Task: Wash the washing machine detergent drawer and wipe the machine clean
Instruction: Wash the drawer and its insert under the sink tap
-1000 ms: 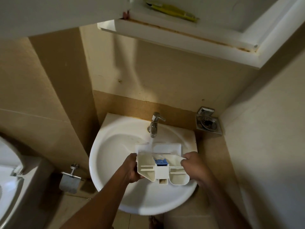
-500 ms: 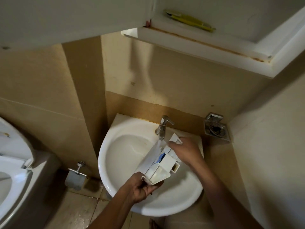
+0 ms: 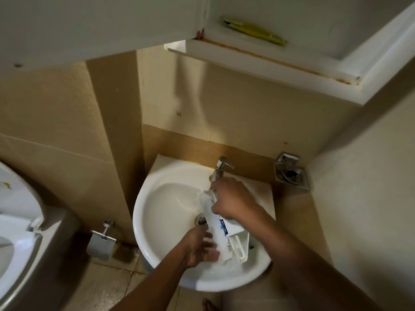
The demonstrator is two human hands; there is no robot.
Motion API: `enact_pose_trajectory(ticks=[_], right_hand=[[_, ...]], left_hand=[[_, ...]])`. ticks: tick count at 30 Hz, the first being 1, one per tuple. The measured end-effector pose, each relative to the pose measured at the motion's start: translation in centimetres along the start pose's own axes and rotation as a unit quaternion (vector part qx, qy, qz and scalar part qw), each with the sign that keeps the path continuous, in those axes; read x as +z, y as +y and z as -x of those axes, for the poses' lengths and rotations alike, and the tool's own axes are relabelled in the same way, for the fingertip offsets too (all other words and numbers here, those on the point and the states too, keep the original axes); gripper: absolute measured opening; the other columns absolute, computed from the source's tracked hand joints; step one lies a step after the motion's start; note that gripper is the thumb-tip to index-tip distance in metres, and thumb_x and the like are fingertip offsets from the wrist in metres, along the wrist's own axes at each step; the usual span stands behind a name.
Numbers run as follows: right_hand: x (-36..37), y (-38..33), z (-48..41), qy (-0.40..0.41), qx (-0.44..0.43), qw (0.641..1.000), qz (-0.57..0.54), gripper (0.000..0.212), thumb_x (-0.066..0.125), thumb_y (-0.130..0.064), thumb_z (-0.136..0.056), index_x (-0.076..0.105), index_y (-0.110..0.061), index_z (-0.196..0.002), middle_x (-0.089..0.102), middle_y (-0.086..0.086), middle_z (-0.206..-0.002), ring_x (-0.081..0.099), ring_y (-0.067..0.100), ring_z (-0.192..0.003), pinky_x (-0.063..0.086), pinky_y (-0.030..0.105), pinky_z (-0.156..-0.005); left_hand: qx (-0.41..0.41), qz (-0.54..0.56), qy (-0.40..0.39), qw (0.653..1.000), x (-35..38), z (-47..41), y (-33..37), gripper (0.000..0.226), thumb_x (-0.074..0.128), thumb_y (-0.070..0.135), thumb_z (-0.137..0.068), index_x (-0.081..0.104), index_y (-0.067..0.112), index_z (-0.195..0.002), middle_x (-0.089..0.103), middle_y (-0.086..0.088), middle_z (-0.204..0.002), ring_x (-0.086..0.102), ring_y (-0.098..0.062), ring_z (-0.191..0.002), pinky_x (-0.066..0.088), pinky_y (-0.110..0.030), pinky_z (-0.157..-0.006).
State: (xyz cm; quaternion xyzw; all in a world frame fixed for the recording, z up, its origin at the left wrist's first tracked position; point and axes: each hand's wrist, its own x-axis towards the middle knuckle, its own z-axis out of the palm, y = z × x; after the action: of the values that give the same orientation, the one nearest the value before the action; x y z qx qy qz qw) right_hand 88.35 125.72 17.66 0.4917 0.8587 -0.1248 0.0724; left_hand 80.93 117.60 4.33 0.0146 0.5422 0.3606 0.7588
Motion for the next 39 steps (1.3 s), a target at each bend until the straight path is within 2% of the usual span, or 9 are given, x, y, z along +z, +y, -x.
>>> enact_pose_trajectory(ticks=[7, 13, 22, 26, 30, 32, 34, 37, 39], right_hand=[[3.4, -0.3, 2.8, 0.007, -0.078, 0.991, 0.109, 0.034, 0.063, -0.015, -0.088, 0.063, -0.016, -0.122, 0.055, 0.008, -0.119, 0.060, 0.033, -0.107, 0.052, 0.039, -0.085], [2.8, -0.1, 3.1, 0.008, -0.113, 0.986, 0.125, 0.041, 0.060, -0.009, -0.088, 0.059, -0.017, -0.128, 0.053, 0.010, -0.124, 0.057, 0.033, -0.108, 0.050, 0.037, -0.084], [2.9, -1.7, 2.3, -0.033, -0.214, 0.946, 0.243, 0.024, 0.062, -0.005, -0.088, 0.067, -0.010, -0.111, 0.059, 0.013, -0.114, 0.057, 0.031, -0.104, 0.041, 0.036, -0.077], [5.1, 0.6, 4.2, 0.028, -0.285, 0.958, 0.020, 0.047, 0.068, -0.022, -0.078, 0.060, -0.021, -0.125, 0.054, 0.000, -0.132, 0.038, 0.018, -0.134, 0.028, 0.037, -0.115], [8.3, 4.1, 6.9, 0.206, 0.014, 0.951, -0.229, 0.051, 0.064, -0.044, -0.081, 0.060, -0.021, -0.126, 0.054, -0.008, -0.134, 0.046, 0.013, -0.128, 0.042, 0.033, -0.104], [9.6, 5.0, 7.5, 0.135, 0.247, 0.898, -0.338, 0.078, 0.059, -0.076, -0.073, 0.059, -0.020, -0.128, 0.059, -0.001, -0.130, 0.053, 0.019, -0.120, 0.045, 0.033, -0.098], [10.9, 5.5, 7.7, 0.016, 0.366, 0.791, -0.491, 0.092, 0.045, -0.094, -0.064, 0.059, -0.023, -0.122, 0.061, 0.001, -0.123, 0.056, 0.023, -0.111, 0.047, 0.040, -0.096], [11.2, 6.1, 7.7, -0.065, 0.415, 0.590, -0.689, 0.067, 0.052, -0.078, -0.078, 0.064, -0.024, -0.116, 0.064, 0.006, -0.117, 0.062, 0.031, -0.100, 0.056, 0.047, -0.084], [11.4, 6.9, 7.5, -0.084, 0.410, 0.508, -0.753, 0.063, 0.065, -0.057, -0.083, 0.065, -0.007, -0.122, 0.070, 0.018, -0.098, 0.067, 0.032, -0.079, 0.060, 0.041, -0.070]], left_hand=[[0.071, 0.143, -0.025, 0.987, 0.8, 2.0, 4.4, 0.038, 0.034, 0.025, -0.110, 0.058, -0.002, -0.100, 0.065, -0.017, -0.074, 0.068, -0.025, -0.051, 0.059, -0.036, -0.049], [0.081, 0.041, -0.041, 0.995, 2.4, 3.8, 7.4, 0.037, 0.044, 0.019, -0.103, 0.057, 0.000, -0.075, 0.057, -0.011, -0.050, 0.057, -0.019, -0.037, 0.048, -0.021, -0.039], [0.079, -0.020, -0.044, 0.996, 1.4, 2.1, 6.5, 0.031, 0.033, 0.004, -0.104, 0.056, 0.003, -0.082, 0.056, -0.006, -0.062, 0.057, -0.014, -0.049, 0.047, -0.017, -0.039], [0.106, 0.003, -0.010, 0.994, 0.0, 0.5, 6.2, 0.020, 0.039, 0.006, -0.101, 0.059, 0.004, -0.103, 0.054, 0.012, -0.079, 0.058, -0.008, -0.078, 0.040, 0.000, -0.062], [0.093, 0.125, -0.011, 0.988, -1.2, 0.7, 5.1, 0.022, 0.046, 0.009, -0.099, 0.056, 0.004, -0.080, 0.053, -0.007, -0.059, 0.055, -0.017, -0.043, 0.048, -0.022, -0.040], [0.100, 0.105, 0.014, 0.989, -0.8, 1.3, 4.8, 0.029, 0.044, 0.005, -0.099, 0.056, 0.003, -0.073, 0.052, -0.008, -0.051, 0.052, -0.016, -0.035, 0.044, -0.019, -0.035], [0.123, 0.091, 0.015, 0.988, -0.1, 1.6, 4.6, 0.036, 0.038, -0.001, -0.099, 0.058, 0.001, -0.070, 0.056, -0.007, -0.045, 0.053, -0.015, -0.032, 0.041, -0.017, -0.032], [0.143, 0.097, 0.002, 0.985, 0.7, 1.7, 4.1, 0.048, 0.037, 0.000, -0.101, 0.062, 0.003, -0.061, 0.054, -0.005, -0.043, 0.052, -0.013, -0.031, 0.039, -0.017, -0.031], [0.145, 0.103, -0.002, 0.984, 0.4, 1.5, 3.5, 0.058, 0.040, 0.002, -0.102, 0.066, 0.006, -0.051, 0.054, -0.005, -0.044, 0.051, -0.013, -0.031, 0.040, -0.017, -0.032]])
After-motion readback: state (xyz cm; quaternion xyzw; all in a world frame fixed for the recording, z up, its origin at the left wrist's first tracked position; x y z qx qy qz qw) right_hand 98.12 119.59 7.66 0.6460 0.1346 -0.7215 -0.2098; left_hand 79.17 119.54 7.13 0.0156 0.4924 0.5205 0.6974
